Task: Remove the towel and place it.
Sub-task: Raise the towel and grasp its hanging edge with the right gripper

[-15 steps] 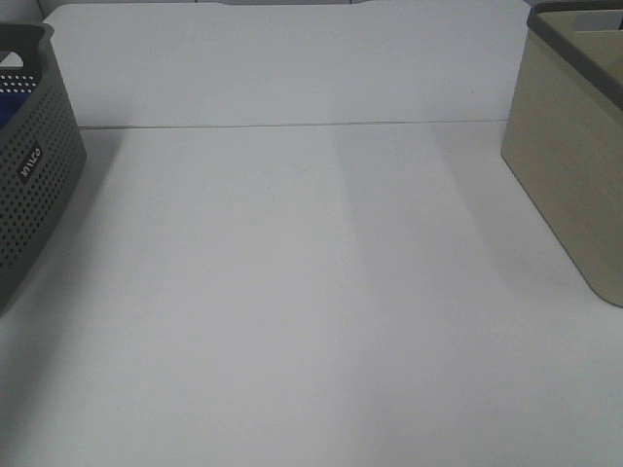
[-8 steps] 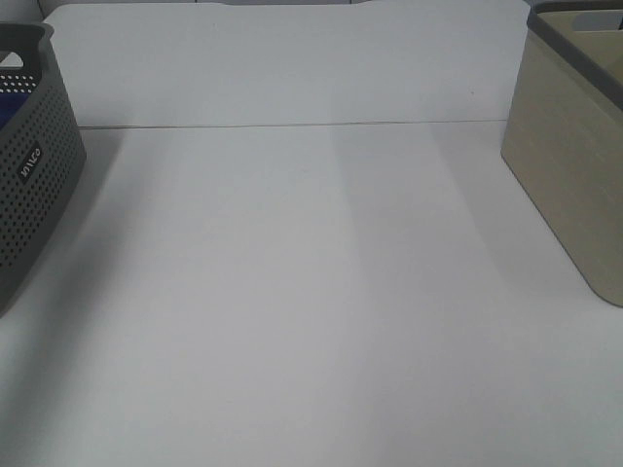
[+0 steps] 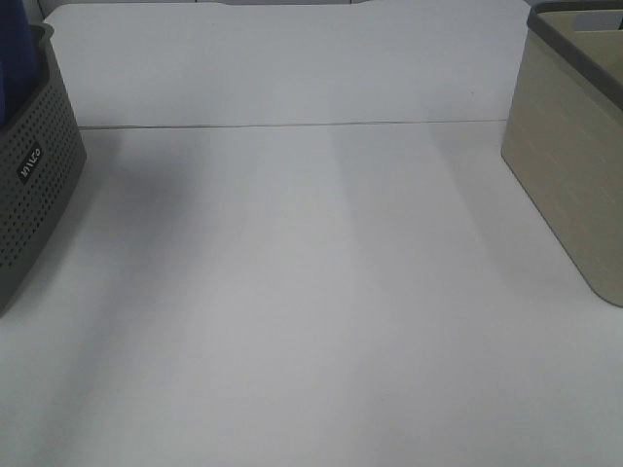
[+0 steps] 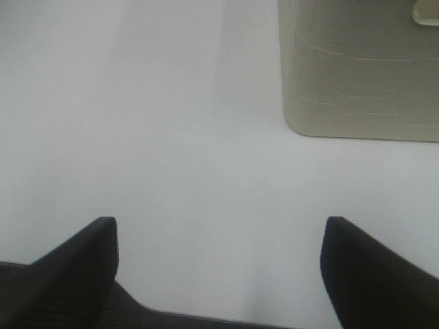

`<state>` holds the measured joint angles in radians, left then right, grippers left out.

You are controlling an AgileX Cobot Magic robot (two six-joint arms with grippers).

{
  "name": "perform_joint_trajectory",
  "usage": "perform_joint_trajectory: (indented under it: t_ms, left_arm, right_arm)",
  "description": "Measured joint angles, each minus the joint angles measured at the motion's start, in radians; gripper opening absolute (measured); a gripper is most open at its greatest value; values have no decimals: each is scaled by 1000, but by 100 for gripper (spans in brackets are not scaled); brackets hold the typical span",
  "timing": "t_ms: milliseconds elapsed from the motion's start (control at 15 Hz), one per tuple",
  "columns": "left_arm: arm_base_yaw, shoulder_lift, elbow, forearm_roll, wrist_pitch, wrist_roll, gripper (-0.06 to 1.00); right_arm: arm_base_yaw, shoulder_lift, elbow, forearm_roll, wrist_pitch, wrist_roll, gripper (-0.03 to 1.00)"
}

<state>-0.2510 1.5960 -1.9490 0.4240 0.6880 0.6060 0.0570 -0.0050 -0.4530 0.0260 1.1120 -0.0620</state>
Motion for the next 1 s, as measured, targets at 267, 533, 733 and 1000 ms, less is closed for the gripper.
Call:
perform_joint_trajectory:
  t_ms: [267,533,733,1000]
  left_arm:
    - [-137,113,-96,-8,10,0,0]
    - [-266,224,-96,-10,37,183,0]
    - [-317,239,-96,-11,-35,316,0]
    - [-358,241,-96,-8,-110,418,0]
  right_arm:
    - [0,0,0,0,0,0,80]
    - [0,103,-19,-16,-63,-8,80]
    - [0,269,-22,63,-283,-75,79]
    - [0,660,-22,509,-725,-478,74]
